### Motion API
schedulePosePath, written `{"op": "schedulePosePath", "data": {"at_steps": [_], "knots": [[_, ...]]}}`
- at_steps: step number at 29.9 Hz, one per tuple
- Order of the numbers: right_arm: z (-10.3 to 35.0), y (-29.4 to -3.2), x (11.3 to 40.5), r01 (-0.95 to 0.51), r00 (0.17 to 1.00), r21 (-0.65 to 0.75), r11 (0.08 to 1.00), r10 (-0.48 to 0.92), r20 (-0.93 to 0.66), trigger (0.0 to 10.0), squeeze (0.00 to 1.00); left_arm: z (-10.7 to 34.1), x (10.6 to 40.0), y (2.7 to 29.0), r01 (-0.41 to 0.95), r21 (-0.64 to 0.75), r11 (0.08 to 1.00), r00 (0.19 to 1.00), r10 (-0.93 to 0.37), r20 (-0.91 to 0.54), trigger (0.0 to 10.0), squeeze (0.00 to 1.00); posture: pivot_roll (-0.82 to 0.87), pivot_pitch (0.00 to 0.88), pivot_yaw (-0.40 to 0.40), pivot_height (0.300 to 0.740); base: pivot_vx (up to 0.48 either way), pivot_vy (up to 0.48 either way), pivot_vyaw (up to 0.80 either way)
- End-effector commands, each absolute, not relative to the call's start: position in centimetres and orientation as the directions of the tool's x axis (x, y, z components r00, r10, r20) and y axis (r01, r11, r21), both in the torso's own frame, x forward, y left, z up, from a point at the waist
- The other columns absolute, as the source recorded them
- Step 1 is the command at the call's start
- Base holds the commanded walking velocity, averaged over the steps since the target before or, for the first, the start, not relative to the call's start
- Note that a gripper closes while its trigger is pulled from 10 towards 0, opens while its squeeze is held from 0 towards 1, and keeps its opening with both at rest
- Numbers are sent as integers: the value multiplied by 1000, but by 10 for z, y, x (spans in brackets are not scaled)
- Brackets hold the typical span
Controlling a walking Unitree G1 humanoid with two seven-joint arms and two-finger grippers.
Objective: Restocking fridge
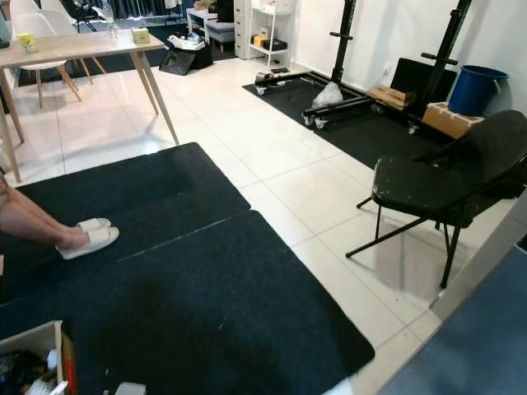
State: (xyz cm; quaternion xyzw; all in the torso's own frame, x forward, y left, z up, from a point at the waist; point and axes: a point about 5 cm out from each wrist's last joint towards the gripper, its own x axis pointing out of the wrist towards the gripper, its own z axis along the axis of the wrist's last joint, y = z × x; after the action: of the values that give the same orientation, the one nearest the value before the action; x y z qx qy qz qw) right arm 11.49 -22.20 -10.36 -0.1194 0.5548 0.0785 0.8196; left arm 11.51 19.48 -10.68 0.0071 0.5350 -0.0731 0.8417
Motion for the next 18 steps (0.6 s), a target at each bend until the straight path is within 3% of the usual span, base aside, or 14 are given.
{"op": "schedulePosePath", "data": {"at_steps": [1, 11, 16, 18], "knots": [[-105, -227, 107, -254, 354, -116, 960, -19, -935, 10000, 0, -106, 119, 192, 144, -69, 987, 418, -124, -900, 10000, 0, 2, 0, -27, 740, 345, 0, 0], [-104, -225, 108, -248, 358, -78, 966, 16, -934, 10000, 0, -106, 119, 191, 145, -75, 987, 419, -130, -899, 10000, 0, 1, 0, -29, 740, 356, 0, 0], [-104, -226, 109, -243, 361, -77, 967, 17, -932, 10000, 0, -106, 119, 191, 145, -75, 987, 418, -130, -899, 10000, 0, 2, 0, -29, 740, 359, 0, 762], [-104, -227, 108, -233, 364, -89, 968, 2, -932, 10000, 0, -106, 119, 191, 145, -76, 987, 418, -131, -899, 10000, 0, 2, 0, -27, 740, 358, 0, 0]]}}
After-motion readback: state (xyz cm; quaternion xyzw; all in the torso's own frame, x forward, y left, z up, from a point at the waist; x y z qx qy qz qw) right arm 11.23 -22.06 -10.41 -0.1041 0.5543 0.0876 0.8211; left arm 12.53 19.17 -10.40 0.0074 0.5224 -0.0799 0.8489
